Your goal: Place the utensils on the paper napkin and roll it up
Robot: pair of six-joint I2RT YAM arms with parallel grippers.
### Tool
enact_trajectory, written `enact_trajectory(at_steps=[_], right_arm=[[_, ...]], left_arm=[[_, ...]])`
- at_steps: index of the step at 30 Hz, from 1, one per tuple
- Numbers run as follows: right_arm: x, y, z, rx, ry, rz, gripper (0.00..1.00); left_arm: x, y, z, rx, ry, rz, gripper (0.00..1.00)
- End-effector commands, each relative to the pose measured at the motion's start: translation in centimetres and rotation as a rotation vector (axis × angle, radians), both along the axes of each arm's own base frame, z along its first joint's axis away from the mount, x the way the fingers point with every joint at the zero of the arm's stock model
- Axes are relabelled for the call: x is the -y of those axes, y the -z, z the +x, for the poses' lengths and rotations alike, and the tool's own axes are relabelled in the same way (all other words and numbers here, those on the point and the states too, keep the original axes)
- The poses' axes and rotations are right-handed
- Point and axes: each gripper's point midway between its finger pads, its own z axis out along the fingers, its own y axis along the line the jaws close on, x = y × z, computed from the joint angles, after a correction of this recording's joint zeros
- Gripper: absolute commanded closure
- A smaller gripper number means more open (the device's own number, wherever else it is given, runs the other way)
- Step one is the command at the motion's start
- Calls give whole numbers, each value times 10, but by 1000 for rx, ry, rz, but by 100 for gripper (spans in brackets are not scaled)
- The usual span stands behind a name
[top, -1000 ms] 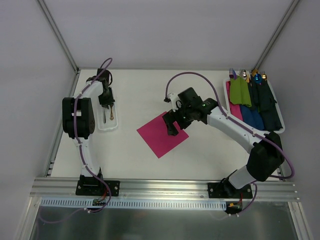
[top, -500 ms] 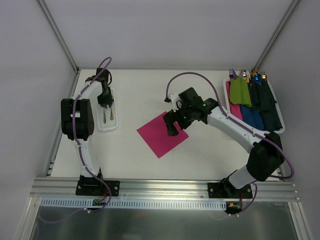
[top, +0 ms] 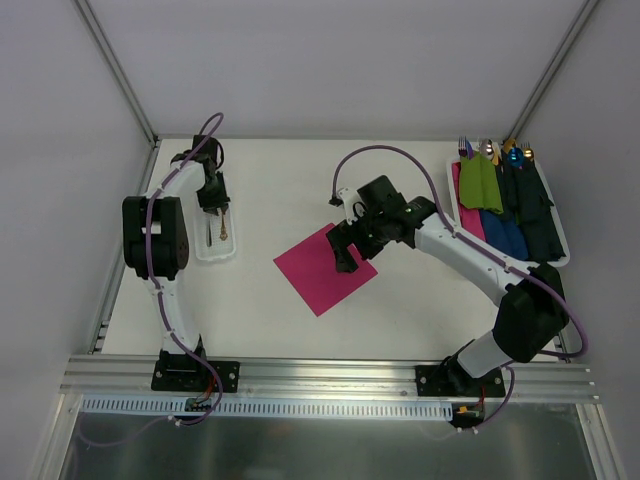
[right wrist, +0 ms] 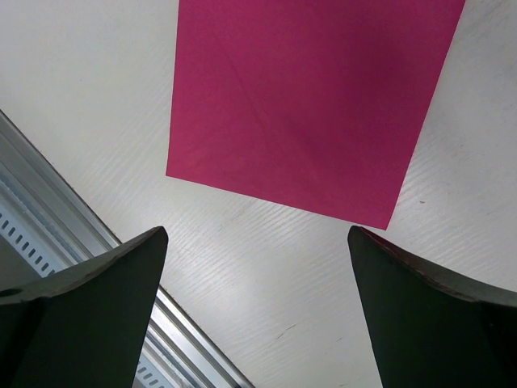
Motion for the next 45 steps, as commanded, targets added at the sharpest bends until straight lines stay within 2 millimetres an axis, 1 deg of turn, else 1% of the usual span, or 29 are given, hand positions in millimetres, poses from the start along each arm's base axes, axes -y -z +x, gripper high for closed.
enact_trajectory(at_steps=[1, 8, 11, 14, 15, 18, 19, 21, 22, 24, 25, 27, 28, 30, 31, 32, 33, 34, 35, 37, 38, 40, 41, 44, 45], right_arm=[[2, -2, -1, -2, -15, 12, 1], [4, -4, 1, 3, -11, 17, 1], [6, -4, 1, -1, -9, 22, 1], [6, -5, 0, -6, -7, 27, 1], [8, -5, 0, -5, -4, 28, 1], [10, -6, 1, -7, 10, 33, 1], [12, -8, 3, -6, 17, 38, 1], [13, -12, 4, -8, 25, 55, 1], [14, -15, 6, -5, 33, 60, 1], [20, -22, 9, -2, 54, 79, 1], [25, -27, 16, 2, 77, 92, 1], [33, -34, 21, 4, 103, 111, 1], [42, -37, 27, 1, 136, 115, 1], [52, -45, 34, 14, 164, 132, 1], [58, -45, 35, 8, 178, 132, 1], [69, -48, 41, 14, 210, 135, 1], [74, -51, 42, 14, 223, 145, 1], [84, -50, 45, 7, 252, 143, 1], [88, -52, 45, 8, 256, 144, 1], [96, -54, 44, -1, 268, 152, 1], [103, -55, 45, -4, 289, 153, 1], [112, -56, 44, -9, 302, 156, 1], [114, -56, 44, -11, 305, 156, 1], [120, -57, 46, -18, 334, 168, 1], [121, -57, 48, -19, 339, 171, 1]], left_arm=[[-6, 2, 10, 9, -2, 4, 77], [-9, 15, 12, -5, -2, 26, 78], [-10, 20, 11, -17, -6, 28, 81], [-9, 19, 11, -14, -9, 22, 97], [-9, 19, 10, -14, -11, 22, 100], [-9, 7, 11, 12, -10, 21, 100], [-9, -6, 12, 40, -14, 19, 100], [-9, -19, 11, 68, -21, 19, 100], [-10, -40, 13, 116, -27, 21, 100], [-12, -62, 11, 164, -36, 33, 100], [-10, -88, 10, 221, -38, 33, 100], [0, -110, 4, 258, -36, 15, 100], [13, -128, -1, 292, -14, 5, 100], [35, -136, -13, 296, 3, -24, 100], [60, -144, -23, 312, 45, -36, 100], [75, -143, -29, 307, 58, -54, 100], [92, -135, -40, 283, 52, -88, 100], [123, -134, -52, 275, 107, -107, 100], [138, -129, -60, 263, 105, -118, 100], [167, -111, -76, 221, 142, -113, 100], [193, -103, -91, 195, 192, -128, 100], [217, -86, -104, 153, 207, -133, 100], [237, -80, -117, 147, 231, -132, 100], [262, -63, -127, 125, 258, -129, 100], [276, -59, -135, 101, 271, -162, 100]])
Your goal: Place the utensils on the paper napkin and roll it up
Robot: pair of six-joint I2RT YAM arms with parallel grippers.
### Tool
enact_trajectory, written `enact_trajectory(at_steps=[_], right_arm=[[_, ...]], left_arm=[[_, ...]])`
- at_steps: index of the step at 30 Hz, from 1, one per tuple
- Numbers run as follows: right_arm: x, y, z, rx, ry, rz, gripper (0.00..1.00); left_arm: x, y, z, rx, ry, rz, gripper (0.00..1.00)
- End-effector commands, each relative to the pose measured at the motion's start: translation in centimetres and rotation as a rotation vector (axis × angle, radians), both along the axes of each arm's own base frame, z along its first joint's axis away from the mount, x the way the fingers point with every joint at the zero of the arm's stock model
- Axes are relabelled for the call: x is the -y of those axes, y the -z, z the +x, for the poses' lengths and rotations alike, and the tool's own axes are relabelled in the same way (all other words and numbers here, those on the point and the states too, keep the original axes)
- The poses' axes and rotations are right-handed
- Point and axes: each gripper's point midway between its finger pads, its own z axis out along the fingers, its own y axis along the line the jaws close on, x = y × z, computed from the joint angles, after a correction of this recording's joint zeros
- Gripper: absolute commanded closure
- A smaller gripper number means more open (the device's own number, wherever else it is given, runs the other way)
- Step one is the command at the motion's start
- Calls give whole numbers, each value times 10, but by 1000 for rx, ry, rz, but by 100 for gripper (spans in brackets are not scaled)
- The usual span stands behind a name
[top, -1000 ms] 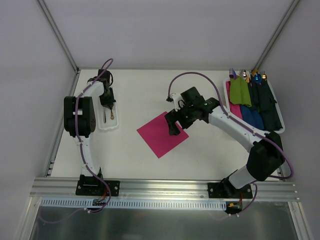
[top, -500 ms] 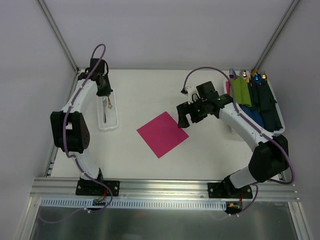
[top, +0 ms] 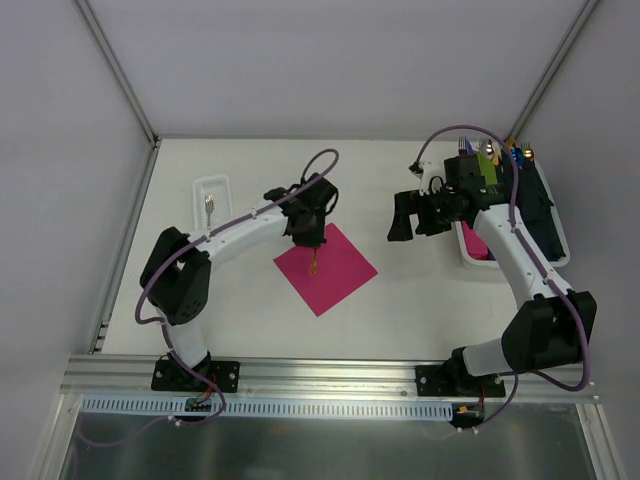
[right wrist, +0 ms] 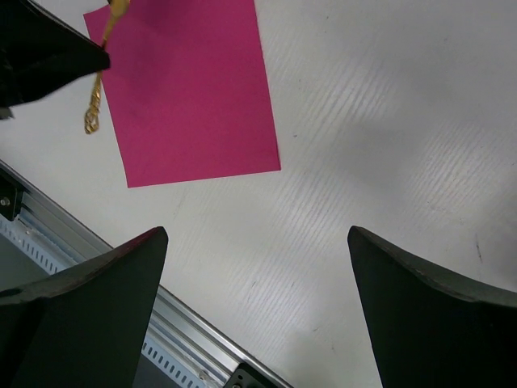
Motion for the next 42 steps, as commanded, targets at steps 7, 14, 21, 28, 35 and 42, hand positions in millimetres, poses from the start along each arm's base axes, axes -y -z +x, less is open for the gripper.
enact_trajectory(at_steps=[7, 14, 21, 28, 35, 42], right_arm=[[8, -19, 1, 22, 15, 54, 1], [10, -11, -1, 4, 17, 50, 1], [10, -12, 2, 0, 19, 71, 1], [9, -10, 2, -15, 16, 83, 1], [8, -8, 3, -27, 18, 91, 1], [8, -4, 4, -43, 19, 94, 1]], left_arm=[[43, 33, -13, -95, -70, -63, 100], [59, 45, -2, -98, -37, -59, 100], [71, 49, 13, -93, -22, -64, 100], [63, 56, 21, -110, -47, -62, 100], [57, 61, 22, -116, -32, -46, 98], [58, 65, 21, -125, -26, -44, 98]])
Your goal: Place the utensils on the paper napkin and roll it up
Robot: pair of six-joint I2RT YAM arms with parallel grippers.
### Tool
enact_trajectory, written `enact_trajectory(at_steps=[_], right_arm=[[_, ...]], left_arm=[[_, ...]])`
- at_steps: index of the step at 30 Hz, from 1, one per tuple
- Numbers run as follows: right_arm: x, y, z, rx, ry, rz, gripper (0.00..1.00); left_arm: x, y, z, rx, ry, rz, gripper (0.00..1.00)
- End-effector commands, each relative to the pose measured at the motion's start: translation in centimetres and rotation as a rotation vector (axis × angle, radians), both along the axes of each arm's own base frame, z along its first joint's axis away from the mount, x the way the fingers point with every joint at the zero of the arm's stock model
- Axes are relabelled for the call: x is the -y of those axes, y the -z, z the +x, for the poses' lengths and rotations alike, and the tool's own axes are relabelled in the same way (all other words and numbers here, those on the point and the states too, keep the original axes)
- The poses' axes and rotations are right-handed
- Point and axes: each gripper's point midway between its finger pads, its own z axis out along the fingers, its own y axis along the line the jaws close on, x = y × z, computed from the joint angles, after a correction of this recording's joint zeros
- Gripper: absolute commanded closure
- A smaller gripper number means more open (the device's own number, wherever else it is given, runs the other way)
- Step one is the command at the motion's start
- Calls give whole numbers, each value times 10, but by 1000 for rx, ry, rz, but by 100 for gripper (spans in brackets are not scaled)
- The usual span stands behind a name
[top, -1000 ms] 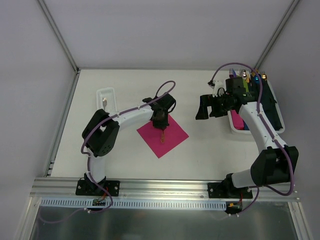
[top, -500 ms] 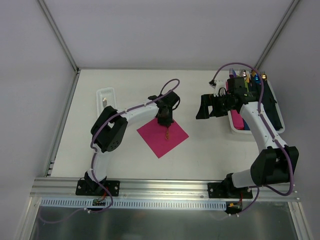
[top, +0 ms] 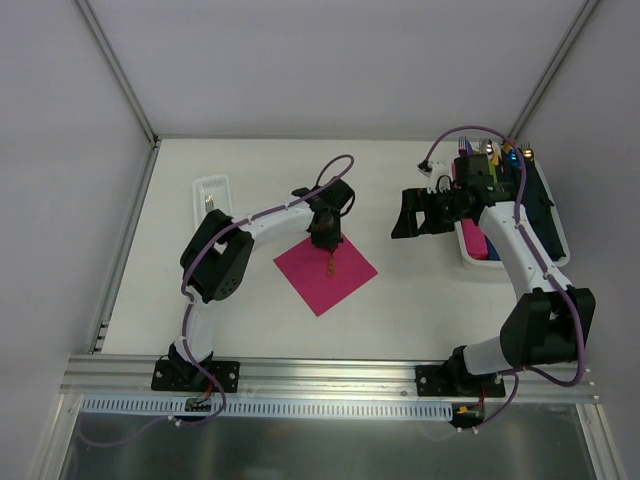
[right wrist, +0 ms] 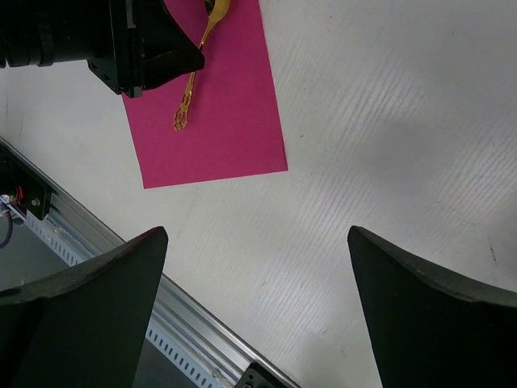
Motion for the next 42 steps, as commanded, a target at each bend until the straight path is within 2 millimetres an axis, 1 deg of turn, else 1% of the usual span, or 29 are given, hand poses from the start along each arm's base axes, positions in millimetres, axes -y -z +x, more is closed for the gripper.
enact_trajectory(at_steps=[1, 17, 23, 25, 27, 28, 31, 32, 33, 34, 35, 36, 37, 38, 39, 40, 42], right_arm=[[-2, -4, 1, 1, -11, 20, 1], [-1, -2, 0, -13, -10, 31, 1], [-1, -2, 1, -14, -10, 33, 1], [-1, -3, 1, -12, -9, 35, 1], [-1, -2, 1, -15, -9, 35, 1], [-1, -2, 1, -15, -10, 34, 1], [-1, -1, 0, -16, -11, 35, 1], [-1, -2, 0, -15, -11, 36, 1], [-1, -1, 1, -14, -13, 36, 1], [-1, -2, 1, -10, -14, 35, 1], [-1, -2, 1, -8, -14, 35, 1], [-1, -2, 1, -8, -14, 35, 1], [-2, -3, 1, -8, -15, 38, 1], [-2, -3, 0, -8, -17, 39, 1], [-2, -3, 1, -6, -17, 39, 1], [-1, -2, 0, -7, -19, 38, 1], [-2, -3, 0, -5, -22, 40, 1]], left_arm=[[6, -3, 3, 3, 26, -13, 98], [3, 10, 11, -17, 26, -4, 92], [2, 14, 9, -25, 33, 0, 81], [2, 12, 9, -21, 36, 0, 77], [2, 6, 10, -13, 38, -8, 76], [3, 1, 11, 0, 40, -15, 75], [4, -29, 14, 47, 44, -49, 70], [5, -53, 16, 87, 47, -78, 66], [5, -66, 17, 112, 51, -87, 66], [4, -84, 20, 145, 49, -105, 64], [1, -111, 20, 193, 50, -132, 58], [-3, -128, 25, 227, 51, -145, 56], [-10, -141, 27, 242, 40, -155, 55], [-20, -161, 26, 266, 29, -172, 55], [-38, -167, 34, 275, 6, -174, 55], [-53, -185, 34, 308, -11, -186, 55], [-85, -191, 39, 333, -45, -160, 57]])
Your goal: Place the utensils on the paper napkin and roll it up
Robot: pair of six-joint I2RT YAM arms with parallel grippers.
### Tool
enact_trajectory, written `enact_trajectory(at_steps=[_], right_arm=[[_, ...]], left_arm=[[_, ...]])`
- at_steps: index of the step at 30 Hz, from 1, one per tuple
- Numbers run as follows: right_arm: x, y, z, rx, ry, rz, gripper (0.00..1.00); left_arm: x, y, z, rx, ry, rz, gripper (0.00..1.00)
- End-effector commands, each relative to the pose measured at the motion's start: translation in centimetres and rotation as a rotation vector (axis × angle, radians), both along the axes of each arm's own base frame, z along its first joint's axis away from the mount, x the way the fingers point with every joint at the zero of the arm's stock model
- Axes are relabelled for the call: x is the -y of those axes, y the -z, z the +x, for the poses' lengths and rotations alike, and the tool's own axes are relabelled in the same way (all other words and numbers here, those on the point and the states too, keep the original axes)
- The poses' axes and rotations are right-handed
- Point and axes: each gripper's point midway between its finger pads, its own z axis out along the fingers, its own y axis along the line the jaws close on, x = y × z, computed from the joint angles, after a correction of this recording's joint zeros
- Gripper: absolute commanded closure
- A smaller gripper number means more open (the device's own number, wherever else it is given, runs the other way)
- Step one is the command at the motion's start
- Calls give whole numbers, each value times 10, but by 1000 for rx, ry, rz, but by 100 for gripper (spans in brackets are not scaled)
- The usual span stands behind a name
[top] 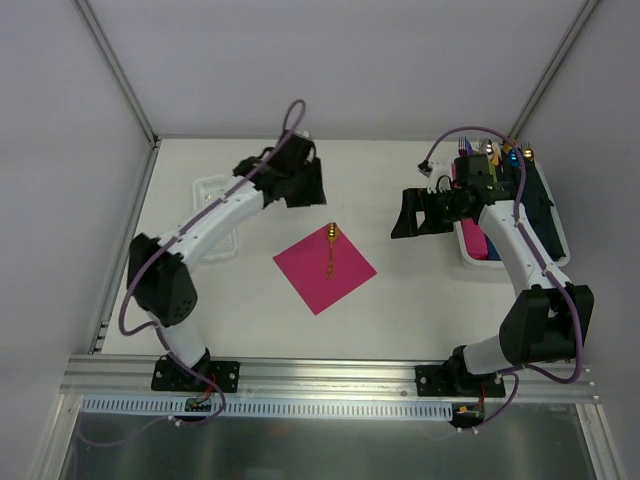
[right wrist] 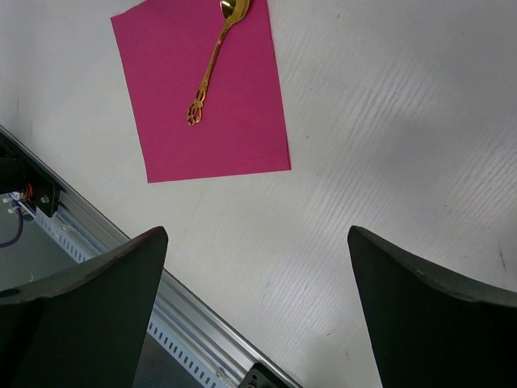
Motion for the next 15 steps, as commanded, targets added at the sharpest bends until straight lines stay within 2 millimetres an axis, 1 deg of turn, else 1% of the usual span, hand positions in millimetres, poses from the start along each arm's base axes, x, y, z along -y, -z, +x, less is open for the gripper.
enact_trajectory(at_steps=[1, 2, 3, 4, 5, 6, 7, 8, 10, 11, 12, 13, 14, 15], right_arm=[[-1, -6, -2, 14, -20, 22, 1], [-2, -6, -2, 15, -26, 28, 1], [-3, -6, -3, 13, -31, 33, 1], [-3, -7, -3, 14, -32, 36, 1], [-4, -7, -4, 15, -35, 41, 1], [-4, -8, -4, 14, -36, 41, 1], [-4, -7, -4, 18, -39, 40, 1], [-4, -7, -3, 19, -39, 38, 1], [-5, -6, -4, 16, -43, 43, 1], [-5, -5, -4, 13, -46, 48, 1], [-5, -5, -4, 11, -46, 48, 1], [-6, -4, -5, 8, -46, 49, 1], [-5, -4, -4, 9, -46, 46, 1], [-5, -3, -5, 9, -46, 44, 1]], left_arm=[[-86, -39, 14, 73, -119, 21, 57], [-103, -46, 13, 86, -139, 13, 57], [-122, -33, 11, 64, -147, 40, 58], [-138, -31, 12, 62, -174, 50, 60], [-170, -32, 17, 69, -239, 61, 61], [-187, -23, 15, 52, -255, 88, 62], [-200, -21, 16, 50, -273, 94, 63], [-223, -17, 19, 37, -312, 94, 65], [-247, -8, 21, 24, -332, 138, 65], [-257, 1, 23, 3, -343, 160, 64], [-276, 6, 25, -7, -382, 193, 64], [-279, 12, 27, -21, -387, 200, 65], [-289, 26, 29, -61, -408, 208, 66], [-297, 32, 30, -76, -425, 225, 67]])
